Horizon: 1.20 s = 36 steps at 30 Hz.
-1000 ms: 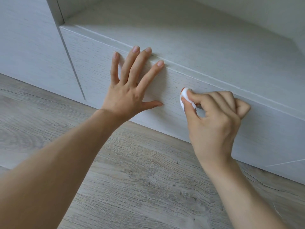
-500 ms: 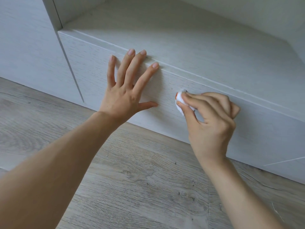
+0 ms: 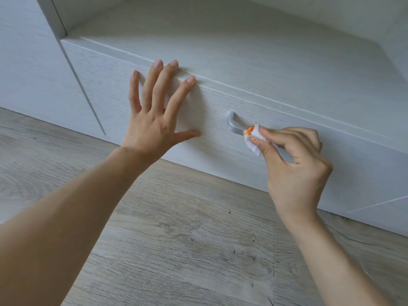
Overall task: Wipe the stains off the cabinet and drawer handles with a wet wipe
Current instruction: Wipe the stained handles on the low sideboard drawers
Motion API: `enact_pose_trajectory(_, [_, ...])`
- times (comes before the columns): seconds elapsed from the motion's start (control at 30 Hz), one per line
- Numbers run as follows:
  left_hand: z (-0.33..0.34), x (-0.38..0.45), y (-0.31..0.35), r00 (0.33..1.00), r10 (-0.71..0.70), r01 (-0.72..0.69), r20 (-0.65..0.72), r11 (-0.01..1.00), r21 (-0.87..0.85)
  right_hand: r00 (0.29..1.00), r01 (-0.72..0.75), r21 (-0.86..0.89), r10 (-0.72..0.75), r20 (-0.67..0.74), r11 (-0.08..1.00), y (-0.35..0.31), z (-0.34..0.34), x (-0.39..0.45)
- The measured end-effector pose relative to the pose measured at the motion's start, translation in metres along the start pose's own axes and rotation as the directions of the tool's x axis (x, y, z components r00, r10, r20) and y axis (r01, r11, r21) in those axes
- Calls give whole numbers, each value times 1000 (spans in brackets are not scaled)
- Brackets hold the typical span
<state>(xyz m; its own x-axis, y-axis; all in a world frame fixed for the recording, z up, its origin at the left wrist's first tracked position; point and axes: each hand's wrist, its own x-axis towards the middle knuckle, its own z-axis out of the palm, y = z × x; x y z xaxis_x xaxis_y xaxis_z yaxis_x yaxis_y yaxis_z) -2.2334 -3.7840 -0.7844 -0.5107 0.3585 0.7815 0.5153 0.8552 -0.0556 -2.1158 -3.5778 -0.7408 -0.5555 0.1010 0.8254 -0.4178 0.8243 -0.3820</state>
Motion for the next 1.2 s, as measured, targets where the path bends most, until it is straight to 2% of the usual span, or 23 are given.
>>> enact_pose_trajectory(0.3, [-7,0,4,998,-24,26,64,999,-23,998,56,-4,-56,-3,998,13,-18,-2])
enact_pose_trajectory(0.6, [-8,0,5,996,-32,32,82,999,-4,999,-38,31,39,-24,999,27,-32,-7])
enact_pose_trajectory(0.7, [-7,0,5,995,-36,36,92,999,-5,990,-131,84,135,-44,988,28,-36,-10])
enact_pose_trajectory(0.8, [-7,0,6,995,-38,38,94,999,2,949,-301,176,312,-37,937,31,-42,-11])
enact_pose_trajectory(0.93, [-7,0,6,994,-45,45,103,999,4,832,-530,352,552,45,771,31,-41,-6])
enact_pose_trajectory(1.0, [-8,0,6,993,-47,46,105,999,10,815,-554,380,575,68,740,27,-39,-6])
enact_pose_trajectory(1.2, [-10,1,7,992,-47,46,117,999,6,908,-407,146,416,-41,902,15,-38,-14])
